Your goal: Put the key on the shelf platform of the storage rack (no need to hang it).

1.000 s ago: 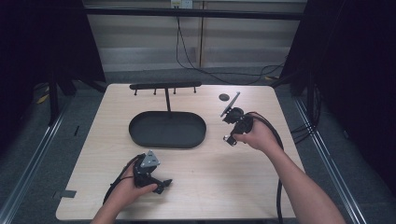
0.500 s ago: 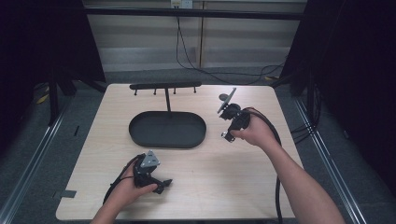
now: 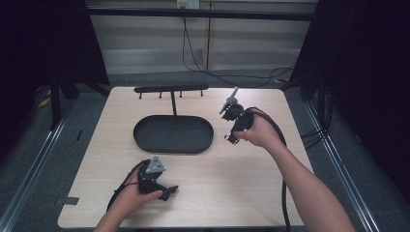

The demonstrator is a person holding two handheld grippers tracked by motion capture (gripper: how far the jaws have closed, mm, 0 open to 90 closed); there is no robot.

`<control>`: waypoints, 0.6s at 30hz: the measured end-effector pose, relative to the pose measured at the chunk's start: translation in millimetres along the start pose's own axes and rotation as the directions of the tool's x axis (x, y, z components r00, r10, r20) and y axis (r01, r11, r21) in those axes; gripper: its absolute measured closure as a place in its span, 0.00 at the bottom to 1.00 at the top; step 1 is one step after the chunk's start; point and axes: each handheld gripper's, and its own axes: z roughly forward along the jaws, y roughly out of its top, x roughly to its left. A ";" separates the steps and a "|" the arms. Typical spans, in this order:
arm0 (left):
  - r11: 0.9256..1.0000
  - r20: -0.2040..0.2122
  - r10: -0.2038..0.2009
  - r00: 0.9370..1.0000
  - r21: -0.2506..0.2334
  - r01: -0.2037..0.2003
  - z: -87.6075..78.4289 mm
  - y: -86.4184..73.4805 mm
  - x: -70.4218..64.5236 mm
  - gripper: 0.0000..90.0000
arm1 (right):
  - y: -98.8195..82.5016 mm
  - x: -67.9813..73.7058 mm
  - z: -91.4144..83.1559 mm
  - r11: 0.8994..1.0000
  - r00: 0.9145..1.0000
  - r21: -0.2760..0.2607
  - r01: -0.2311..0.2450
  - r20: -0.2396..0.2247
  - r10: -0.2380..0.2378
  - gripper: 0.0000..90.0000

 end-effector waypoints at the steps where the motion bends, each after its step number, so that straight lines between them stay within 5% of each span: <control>1: 1.000 0.000 0.000 1.000 0.000 0.000 0.0 0.0 0.0 0.00 | 1.7 1.0 0.4 1.000 1.000 -0.005 -0.002 -0.003 0.002 0.81; 18: 1.000 0.005 0.002 1.000 0.007 -0.002 -0.5 0.2 0.3 0.00 | 22.5 4.6 -2.9 1.000 1.000 -0.004 0.018 -0.004 -0.018 0.81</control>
